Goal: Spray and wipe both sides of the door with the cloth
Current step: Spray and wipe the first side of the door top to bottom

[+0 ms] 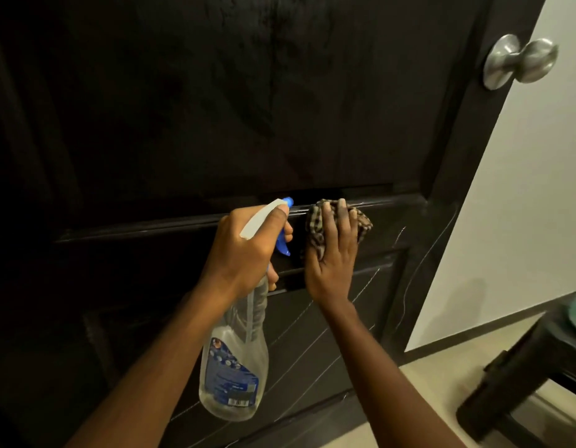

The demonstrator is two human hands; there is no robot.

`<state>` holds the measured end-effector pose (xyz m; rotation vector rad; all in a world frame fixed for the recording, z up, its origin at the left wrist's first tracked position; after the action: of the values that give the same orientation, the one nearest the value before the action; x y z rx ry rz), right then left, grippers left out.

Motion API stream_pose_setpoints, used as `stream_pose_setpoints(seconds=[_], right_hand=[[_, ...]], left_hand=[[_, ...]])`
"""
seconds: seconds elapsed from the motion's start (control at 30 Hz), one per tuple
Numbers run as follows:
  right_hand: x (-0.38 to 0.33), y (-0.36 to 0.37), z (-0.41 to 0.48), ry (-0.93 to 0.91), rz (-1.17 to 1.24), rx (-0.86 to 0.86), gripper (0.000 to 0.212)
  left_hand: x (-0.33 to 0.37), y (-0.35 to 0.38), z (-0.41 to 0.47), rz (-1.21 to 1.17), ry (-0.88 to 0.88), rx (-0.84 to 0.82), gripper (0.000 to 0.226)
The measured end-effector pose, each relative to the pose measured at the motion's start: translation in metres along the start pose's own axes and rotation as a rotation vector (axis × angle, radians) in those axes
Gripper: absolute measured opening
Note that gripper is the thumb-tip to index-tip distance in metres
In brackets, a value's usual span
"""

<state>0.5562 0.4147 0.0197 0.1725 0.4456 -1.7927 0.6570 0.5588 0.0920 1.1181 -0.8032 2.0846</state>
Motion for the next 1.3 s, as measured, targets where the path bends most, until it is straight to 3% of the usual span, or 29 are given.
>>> stream_pose_setpoints(seconds=[0.13,0.2,0.27,0.37,0.5,0.57,0.67,0.7,0.77,0.87,0.97,1.3], right_hand=[[0.096,-0.055,0.038,0.423,0.072,0.188,0.065],[0.113,-0.066,0.042,0.511,0.145,0.241,0.062],[0.094,-0.057,0.035,0.474,0.211,0.232,0.060],[0.038,-0.031,0.020,0.234,0.202,0.097,0.060],[0.043,-0.039,0.030,0.038,0.080,-0.054,0.064],[0.084,-0.056,0.040,0.142,0.061,-0.007,0.065],[0.135,-0.071,0.044,0.516,0.140,0.151,0.066],[0.132,-0.065,0.041,0.557,0.154,0.159,0.067],[0.101,-0.049,0.033,0.433,0.143,0.101,0.070],[0.064,-0.019,-0.001,0.086,0.053,-0.090,0.075],[0.087,-0.021,-0.002,0.014,-0.021,-0.079,0.076],[0.218,-0.096,0.064,0.559,0.116,0.397,0.066]], left_hand=[[0.001,0.013,0.003,0.009,0.014,-0.020,0.042],[0.002,0.018,0.004,0.014,0.017,-0.028,0.041],[0.002,0.022,0.004,0.008,0.017,-0.030,0.042],[0.004,0.024,0.007,0.016,0.021,-0.010,0.042],[0.008,0.029,0.011,0.025,0.019,-0.013,0.041],[0.008,0.035,0.013,0.023,0.010,-0.026,0.040],[0.007,0.045,0.016,0.025,0.004,-0.048,0.041],[0.006,0.049,0.017,0.027,-0.002,-0.055,0.041],[0.003,0.059,0.021,0.031,-0.002,-0.067,0.042],[0.001,0.075,0.025,0.053,0.023,-0.081,0.043],[-0.004,0.091,0.031,0.071,0.011,-0.088,0.043],[-0.001,0.126,0.043,0.053,-0.002,-0.073,0.042]])
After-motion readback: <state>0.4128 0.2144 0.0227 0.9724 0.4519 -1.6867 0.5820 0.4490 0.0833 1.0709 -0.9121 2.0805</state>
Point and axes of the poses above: each hand's wrist, its own z-axis towards the middle knuckle, its own y-axis out of the palm, x = y × z, the point moved 10 cm from there along z, towards the middle knuckle, and after that the axes turned 2 degrees about -y, right-handed, at the moved point
